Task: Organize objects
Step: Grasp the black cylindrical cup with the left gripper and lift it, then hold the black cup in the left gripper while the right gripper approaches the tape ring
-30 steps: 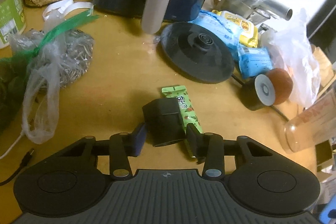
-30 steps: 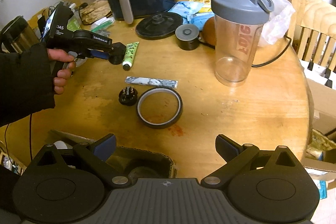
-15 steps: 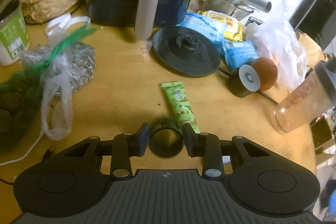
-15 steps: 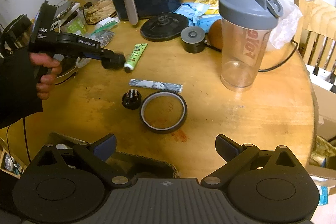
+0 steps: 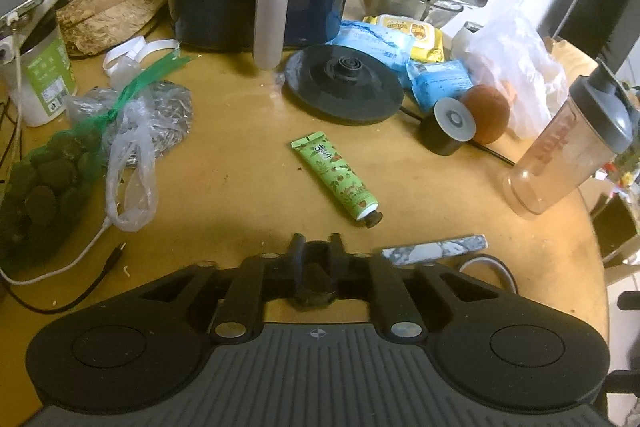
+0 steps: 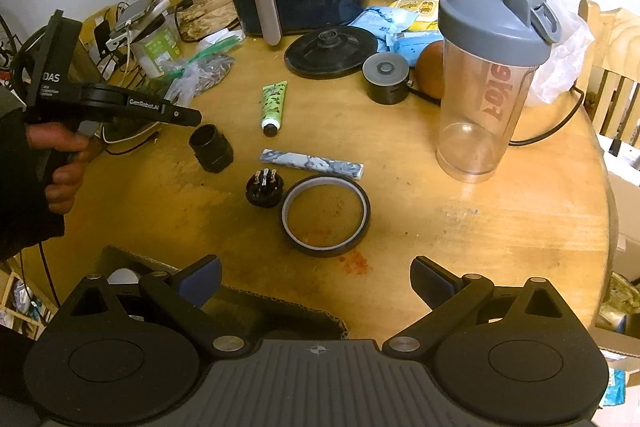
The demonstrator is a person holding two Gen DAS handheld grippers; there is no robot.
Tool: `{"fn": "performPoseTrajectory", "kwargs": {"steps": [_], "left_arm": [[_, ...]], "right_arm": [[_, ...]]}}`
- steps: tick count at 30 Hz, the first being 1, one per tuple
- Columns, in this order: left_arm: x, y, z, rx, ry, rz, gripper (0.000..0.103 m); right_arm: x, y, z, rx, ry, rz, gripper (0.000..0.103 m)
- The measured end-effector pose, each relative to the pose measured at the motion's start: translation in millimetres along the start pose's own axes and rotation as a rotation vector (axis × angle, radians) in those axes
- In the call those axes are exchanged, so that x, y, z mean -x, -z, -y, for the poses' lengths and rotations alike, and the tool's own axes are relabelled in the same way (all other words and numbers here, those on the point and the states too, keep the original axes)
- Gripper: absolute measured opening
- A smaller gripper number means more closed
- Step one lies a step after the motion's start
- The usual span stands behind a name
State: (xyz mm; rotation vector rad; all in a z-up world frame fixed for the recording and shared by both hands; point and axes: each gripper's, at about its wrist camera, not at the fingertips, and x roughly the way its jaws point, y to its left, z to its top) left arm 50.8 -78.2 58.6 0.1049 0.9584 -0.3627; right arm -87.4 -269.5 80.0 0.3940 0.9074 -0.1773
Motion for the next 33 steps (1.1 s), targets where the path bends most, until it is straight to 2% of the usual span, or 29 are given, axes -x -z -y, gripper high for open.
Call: {"fn": "performPoseTrajectory", "kwargs": {"steps": [1,3,8,14,15,16,18,33], "left_arm": [[1.0,1.4,0.7,-0.001,-0.003,0.004,0.045],[1.3,3.5,2.3,-0.012,-0.021,0.015,0.055],[-5.7,5.1,4.8,-0.018,-0.028,-0.005,0.055],[-15.5,8.8,17.0,-0.101,-0.037,-0.020,0.054],[-18.9,10.0,18.4,-0.116,-0.048,-0.027,0.052],[-22.7,11.1,19.3,-0.128,-0.059,-0.038,0.045],[-27.4,12.4,19.1,-0.134,-0.068,-0.051,0.038],[-15.0,17.6,19.0,-0.124,-0.086,-0.059,0.037]], "right_arm": [[0.2,0.4,0.1,0.001,-0.001,0.001,0.100],[0.8,1.0,0.0,0.002,-0.004,0.002,0.100],[2.8,2.9,0.0,0.007,-0.007,0.002,0.100],[7.5,7.6,2.6,-0.003,0.000,0.007,0.100],[8.4,8.5,3.3,-0.006,0.002,0.007,0.100],[9.3,9.5,3.7,-0.009,0.003,0.008,0.100],[11.2,11.3,4.5,-0.011,0.005,0.010,0.100],[16.0,19.0,9.4,-0.025,0.001,0.017,0.100]]}}
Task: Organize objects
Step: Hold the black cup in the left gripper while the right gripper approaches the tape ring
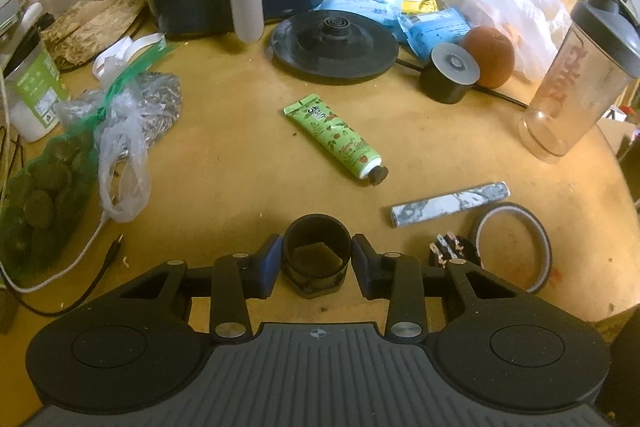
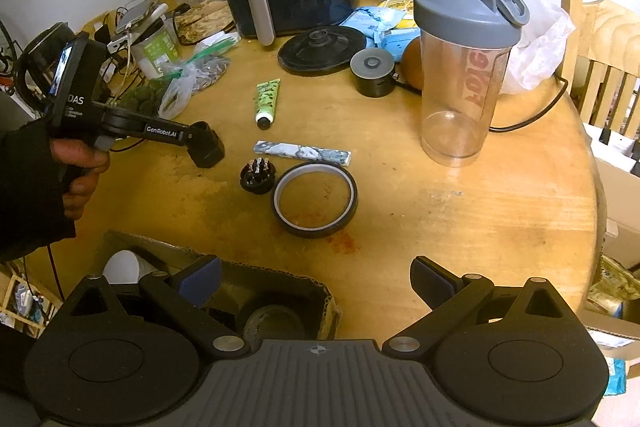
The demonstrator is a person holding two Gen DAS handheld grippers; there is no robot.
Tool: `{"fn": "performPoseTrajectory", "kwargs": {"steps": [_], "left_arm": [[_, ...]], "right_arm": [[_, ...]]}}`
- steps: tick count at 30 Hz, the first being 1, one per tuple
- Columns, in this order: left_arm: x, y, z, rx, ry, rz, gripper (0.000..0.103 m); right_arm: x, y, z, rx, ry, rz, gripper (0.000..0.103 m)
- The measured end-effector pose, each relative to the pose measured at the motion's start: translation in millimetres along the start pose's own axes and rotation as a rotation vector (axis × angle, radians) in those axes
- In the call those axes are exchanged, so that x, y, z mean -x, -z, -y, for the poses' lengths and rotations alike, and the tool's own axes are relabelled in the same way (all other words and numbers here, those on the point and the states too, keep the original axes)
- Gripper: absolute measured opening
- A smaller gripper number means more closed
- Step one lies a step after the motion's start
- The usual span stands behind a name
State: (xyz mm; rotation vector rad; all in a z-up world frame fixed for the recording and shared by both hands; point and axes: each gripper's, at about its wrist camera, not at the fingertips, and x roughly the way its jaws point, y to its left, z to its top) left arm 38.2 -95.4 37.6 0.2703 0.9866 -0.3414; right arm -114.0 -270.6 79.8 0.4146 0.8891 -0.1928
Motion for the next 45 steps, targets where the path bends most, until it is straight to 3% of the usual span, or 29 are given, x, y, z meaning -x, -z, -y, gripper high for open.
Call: {"fn": "performPoseTrajectory", "kwargs": {"steps": [27,45], "left_arm": [[84.4,25.1,9.1,0.081,0.107,0.077,0.037],[127.3,48.1,2.3,0.188,0.073,0.120,0.037]], "right_arm": [[-37.4,-30.0,-7.2,0.117,-0.034,-0.047,0.103],[-99.0,-50.9,-23.4,0.180,-0.012,-0.154,0.103]]}}
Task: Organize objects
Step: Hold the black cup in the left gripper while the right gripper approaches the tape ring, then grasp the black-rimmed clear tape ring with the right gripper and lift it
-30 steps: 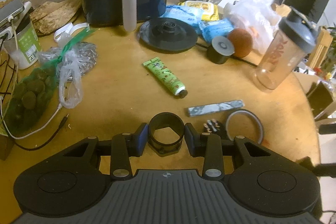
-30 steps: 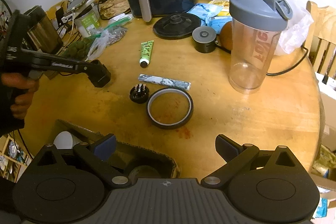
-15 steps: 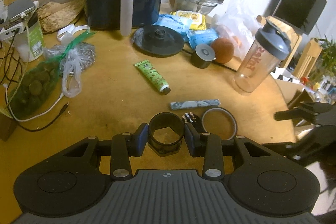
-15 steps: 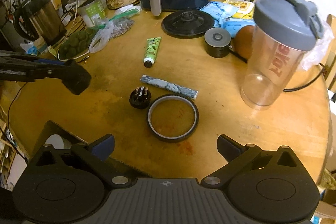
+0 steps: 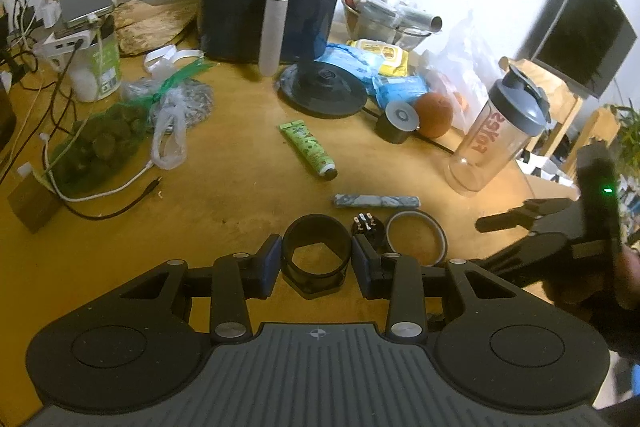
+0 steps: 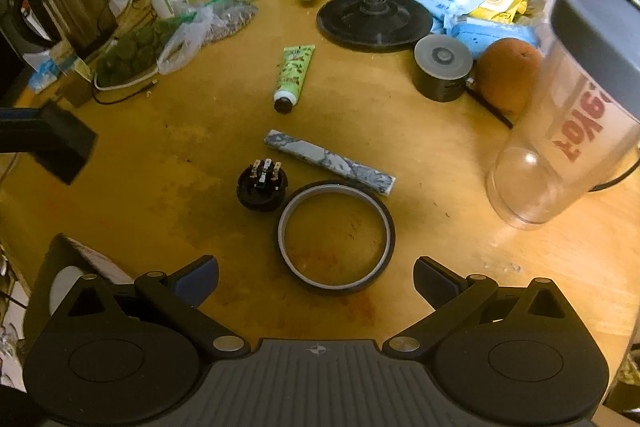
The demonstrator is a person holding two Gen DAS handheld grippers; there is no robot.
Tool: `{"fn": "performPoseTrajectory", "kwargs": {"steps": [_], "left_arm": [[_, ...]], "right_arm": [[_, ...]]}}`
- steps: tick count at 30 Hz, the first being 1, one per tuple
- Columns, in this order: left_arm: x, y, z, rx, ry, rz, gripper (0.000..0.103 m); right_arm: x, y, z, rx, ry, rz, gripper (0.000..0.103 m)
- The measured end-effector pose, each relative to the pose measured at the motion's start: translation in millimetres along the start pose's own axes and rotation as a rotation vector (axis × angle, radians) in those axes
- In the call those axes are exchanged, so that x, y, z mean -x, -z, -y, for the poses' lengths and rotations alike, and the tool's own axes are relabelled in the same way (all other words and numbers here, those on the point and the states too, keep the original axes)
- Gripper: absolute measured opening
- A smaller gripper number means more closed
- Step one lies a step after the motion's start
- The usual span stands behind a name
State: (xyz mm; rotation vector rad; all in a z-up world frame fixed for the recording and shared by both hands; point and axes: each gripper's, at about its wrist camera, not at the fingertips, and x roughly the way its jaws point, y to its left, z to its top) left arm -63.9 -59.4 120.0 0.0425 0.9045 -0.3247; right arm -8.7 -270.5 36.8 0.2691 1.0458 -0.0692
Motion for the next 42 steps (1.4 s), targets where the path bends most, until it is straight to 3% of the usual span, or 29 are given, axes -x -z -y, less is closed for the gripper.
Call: {"fn": "performPoseTrajectory", "kwargs": {"steps": [20,24,42], "left_arm": [[25.4,30.6,-16.1,0.082,-0.055,-0.017,0.037],[29.0,36.7,-16.0,0.097,-0.059,-0.020,0.037],[35.7,42.1,-3.8,0.069,-0.049,-0.015,0.037]], "right_arm": [[-57.6,-29.0,2.3,-0.055,0.081,-0.111,0.102],[-63.3,-29.0,0.9,-0.052,0.096,-0.125,0.090],[-29.1,-20.8,6.1,-0.062,0.095,-0.013,0.089]]}}
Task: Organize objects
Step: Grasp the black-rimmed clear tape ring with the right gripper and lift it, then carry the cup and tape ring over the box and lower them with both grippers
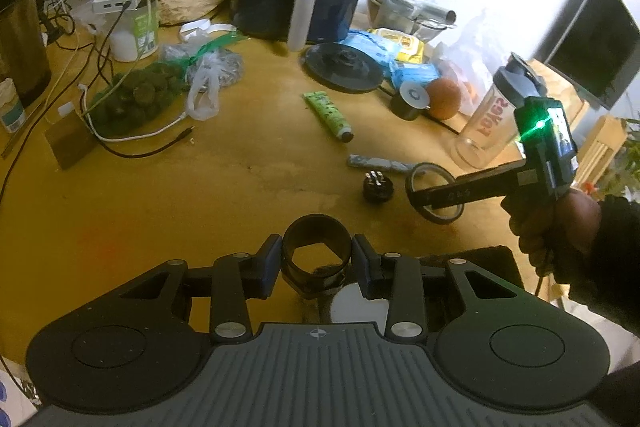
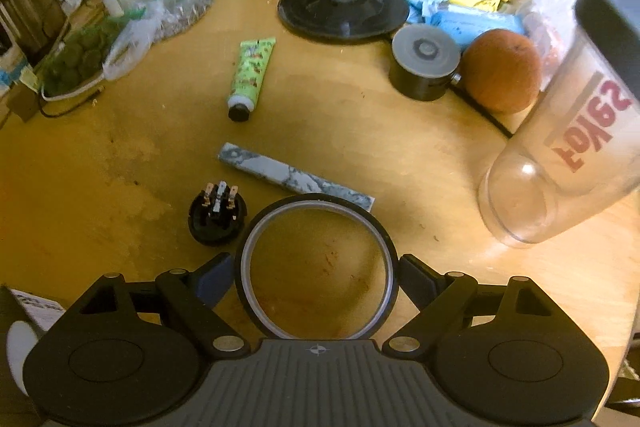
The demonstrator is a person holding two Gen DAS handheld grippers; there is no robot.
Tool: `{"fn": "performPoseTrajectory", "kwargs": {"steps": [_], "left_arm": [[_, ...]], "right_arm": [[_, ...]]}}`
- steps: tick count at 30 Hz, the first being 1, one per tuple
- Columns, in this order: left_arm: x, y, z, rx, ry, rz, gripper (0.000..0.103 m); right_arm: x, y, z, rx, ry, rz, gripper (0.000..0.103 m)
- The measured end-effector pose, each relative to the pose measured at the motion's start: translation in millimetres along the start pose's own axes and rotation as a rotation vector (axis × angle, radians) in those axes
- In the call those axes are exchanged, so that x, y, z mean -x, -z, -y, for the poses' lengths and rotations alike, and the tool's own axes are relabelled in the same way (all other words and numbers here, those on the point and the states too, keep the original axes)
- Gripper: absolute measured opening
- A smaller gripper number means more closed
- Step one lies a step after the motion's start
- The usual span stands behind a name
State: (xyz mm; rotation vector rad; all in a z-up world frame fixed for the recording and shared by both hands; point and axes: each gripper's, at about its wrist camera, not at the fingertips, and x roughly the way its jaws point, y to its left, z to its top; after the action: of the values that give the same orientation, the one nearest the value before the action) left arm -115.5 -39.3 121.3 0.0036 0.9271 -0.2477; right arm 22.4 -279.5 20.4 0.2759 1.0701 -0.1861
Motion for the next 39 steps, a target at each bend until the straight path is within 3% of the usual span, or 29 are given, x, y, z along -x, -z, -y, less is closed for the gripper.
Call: {"fn": "performPoseTrajectory", "kwargs": {"steps": [13,22,39], "left_arm": [[1.1,4.6,22.2,-0.061,0.057,-0.011,0.037],[-0.4,17.2,41.9,-0.110,0.109,-0.035,0.037],[-11.6,41.8,69.2,-0.183,0.088,-0.104,0.037]], "right_arm": [[59.5,16.7,19.7,-0.064,-0.040,0.110,0.089],[94.9,34.7,26.6,-0.102,-0.117,0.171,0.089],[121.9,58.7,43.2,-0.126,-0.175,0.197,0.089]]}}
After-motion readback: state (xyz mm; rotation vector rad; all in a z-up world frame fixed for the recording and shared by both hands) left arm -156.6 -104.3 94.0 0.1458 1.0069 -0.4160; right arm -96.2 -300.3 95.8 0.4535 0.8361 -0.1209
